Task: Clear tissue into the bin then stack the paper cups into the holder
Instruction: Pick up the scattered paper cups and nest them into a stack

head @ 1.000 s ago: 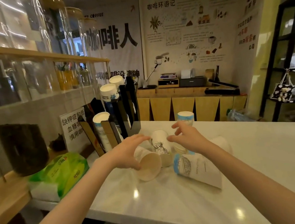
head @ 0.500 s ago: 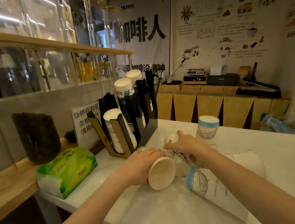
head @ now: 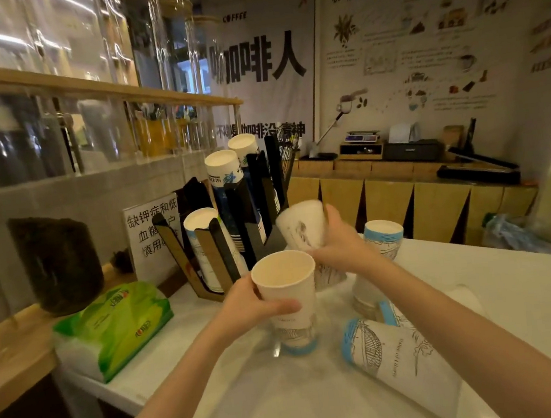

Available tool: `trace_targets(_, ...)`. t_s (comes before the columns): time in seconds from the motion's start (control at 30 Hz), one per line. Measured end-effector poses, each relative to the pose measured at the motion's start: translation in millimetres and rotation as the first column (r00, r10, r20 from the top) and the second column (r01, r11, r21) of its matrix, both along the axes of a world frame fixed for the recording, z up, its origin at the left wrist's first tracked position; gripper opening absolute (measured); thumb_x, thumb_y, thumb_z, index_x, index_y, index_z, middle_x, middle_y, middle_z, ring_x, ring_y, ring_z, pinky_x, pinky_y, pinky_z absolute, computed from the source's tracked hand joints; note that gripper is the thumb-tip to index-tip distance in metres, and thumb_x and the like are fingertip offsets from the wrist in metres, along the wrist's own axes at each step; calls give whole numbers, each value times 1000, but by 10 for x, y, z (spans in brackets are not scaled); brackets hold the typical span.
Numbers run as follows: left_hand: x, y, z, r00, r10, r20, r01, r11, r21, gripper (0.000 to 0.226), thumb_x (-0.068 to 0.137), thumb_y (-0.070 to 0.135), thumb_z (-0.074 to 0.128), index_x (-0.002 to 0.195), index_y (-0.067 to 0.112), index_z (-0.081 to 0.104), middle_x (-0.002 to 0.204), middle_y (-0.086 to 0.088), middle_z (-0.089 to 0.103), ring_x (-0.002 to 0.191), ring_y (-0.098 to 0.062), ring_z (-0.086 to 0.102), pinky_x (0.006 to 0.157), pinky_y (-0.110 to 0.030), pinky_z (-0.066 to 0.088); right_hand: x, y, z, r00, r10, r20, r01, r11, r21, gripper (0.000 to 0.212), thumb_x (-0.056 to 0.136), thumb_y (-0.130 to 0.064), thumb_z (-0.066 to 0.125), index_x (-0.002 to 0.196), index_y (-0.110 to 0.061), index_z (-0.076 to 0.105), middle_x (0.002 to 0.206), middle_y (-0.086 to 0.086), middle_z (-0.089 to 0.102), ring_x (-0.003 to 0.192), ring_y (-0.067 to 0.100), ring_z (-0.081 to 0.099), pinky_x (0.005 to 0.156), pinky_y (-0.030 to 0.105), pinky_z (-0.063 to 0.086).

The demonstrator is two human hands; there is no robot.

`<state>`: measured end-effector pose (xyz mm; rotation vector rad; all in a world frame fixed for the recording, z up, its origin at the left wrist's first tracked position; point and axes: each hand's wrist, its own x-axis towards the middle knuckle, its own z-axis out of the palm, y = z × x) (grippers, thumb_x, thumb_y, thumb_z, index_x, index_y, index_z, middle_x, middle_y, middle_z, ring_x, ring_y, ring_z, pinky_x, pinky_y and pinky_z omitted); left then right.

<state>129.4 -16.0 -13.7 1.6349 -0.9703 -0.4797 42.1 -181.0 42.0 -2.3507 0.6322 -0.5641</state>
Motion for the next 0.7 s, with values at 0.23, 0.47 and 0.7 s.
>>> trace_targets(0.23,-94,-230,-70,996,82,44,-83,996,25,71,57,29,83,119,29,49,103,12,59,98,-8,54,74,-19,45,-301,237,590,910,144,388,-54,971,-234,121,61,-21,79,144,-35,-7,136,6,39,121,21,44,96,40,45)
trace_targets(0.47,-99,-311,-43,994,66,88,-72,995,67,73,60,31,81,125,23,46,105,7,55,99,-11,51,79,-26,44,-396,379,514,827,121,549,-56,989,-134,113,59,-19,83,143,-37,9,105,-24,47,95,0,58,75,21,54)
trace_targets(0.7,-81,-298,-69,993,48,108,-55,996,64,75,58,35,80,125,26,46,110,7,60,103,-12,56,80,-25,46,-323,464,-89,855,68,514,-25,996,-91,109,55,-25,85,136,-30,13,126,-3,46,115,11,50,84,18,51)
